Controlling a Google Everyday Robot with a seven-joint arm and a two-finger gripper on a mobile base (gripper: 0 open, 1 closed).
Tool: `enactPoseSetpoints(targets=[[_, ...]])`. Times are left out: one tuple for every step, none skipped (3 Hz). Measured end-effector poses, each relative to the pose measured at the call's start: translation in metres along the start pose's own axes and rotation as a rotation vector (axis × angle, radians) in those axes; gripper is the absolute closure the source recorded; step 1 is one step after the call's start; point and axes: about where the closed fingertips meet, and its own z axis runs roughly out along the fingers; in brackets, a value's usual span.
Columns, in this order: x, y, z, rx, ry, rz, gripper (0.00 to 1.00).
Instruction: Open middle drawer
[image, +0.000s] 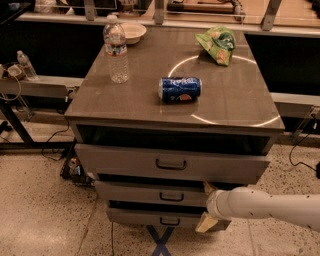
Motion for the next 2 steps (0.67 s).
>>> enactPoseSetpoints(targets=[[0.010, -0.001, 0.000, 0.004, 0.006, 0.012, 0.18], [0.018, 0.008, -0.013, 0.010, 0.004, 0.021, 0.41]])
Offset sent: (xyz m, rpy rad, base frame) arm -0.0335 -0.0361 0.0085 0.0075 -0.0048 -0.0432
